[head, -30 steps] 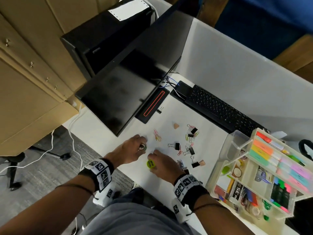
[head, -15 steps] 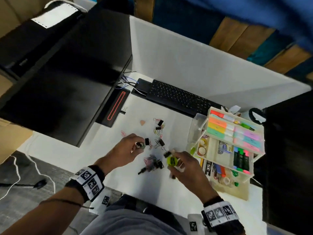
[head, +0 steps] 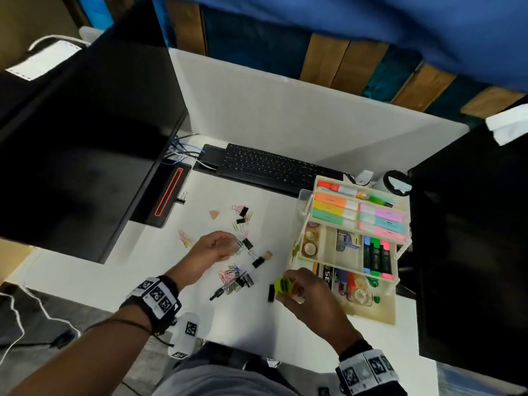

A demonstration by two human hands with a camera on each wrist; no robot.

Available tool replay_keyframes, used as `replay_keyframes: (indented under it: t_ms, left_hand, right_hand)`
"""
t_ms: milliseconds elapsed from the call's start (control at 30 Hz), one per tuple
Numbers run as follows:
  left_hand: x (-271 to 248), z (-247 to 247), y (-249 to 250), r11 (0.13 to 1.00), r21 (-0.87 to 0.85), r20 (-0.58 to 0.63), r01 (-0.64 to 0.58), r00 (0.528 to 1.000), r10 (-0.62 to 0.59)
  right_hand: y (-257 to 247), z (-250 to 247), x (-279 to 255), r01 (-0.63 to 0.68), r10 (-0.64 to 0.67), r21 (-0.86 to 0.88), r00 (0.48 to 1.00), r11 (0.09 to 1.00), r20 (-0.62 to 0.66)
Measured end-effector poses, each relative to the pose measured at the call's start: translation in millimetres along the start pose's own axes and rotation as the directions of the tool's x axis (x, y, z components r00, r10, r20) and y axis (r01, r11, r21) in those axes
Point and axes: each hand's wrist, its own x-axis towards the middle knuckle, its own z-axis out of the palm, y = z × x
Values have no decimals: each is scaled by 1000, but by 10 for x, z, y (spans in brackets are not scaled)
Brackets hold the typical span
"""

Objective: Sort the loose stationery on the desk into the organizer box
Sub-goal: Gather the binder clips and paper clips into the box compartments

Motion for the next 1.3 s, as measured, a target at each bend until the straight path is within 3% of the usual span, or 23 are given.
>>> replay_keyframes:
  t_ms: [200,333,533,600,733,833,900,1000,1167,1300]
  left_hand:
    - [11,-42,-69,998,-66,-90,9,996,-14]
    - [-5,16,-38,989,149,-197,15,980,15]
    - [-53,143,9,970,238,-311,-41,943,116]
    - [-79,196,74,971,231,-306,-59,943,130]
    - [-124,484,290,942,295,-182,-161,958,221]
    - [-149,877,470,828,456,-3,-325,930,366]
    - [-137,1173,560,687,573,158,-447,883,442]
    - [-44,1558,591,454,707,342,-542,824,451]
    - [67,1875,563,178,839,406,-514,810,424]
    - [89,1890,581,109,874,398,-475,824,403]
  right_hand:
    - [129,-186,-2,-21,22,32,999,999,-46]
    - [160,-376,-26,-82,87,43,986,996,-141]
    - [245,-661,26,-104,117,71,968,992,-223]
    - [334,-727,39,-113,127,67,958,991,-257]
    - [457,-856,35,-89,117,99,941,991,-319]
    - [516,-925,13,-83,121,129,940,988,-319]
    - [548,-926,16,-76,100,89,947,993,-307]
    - [576,-916,43,-57,60,18,958,998,-281]
    - [608,-1015,8,-159,140,-29,929,987,-342]
    - [793,-1039,-88,-150,83,-148,920,978,-384]
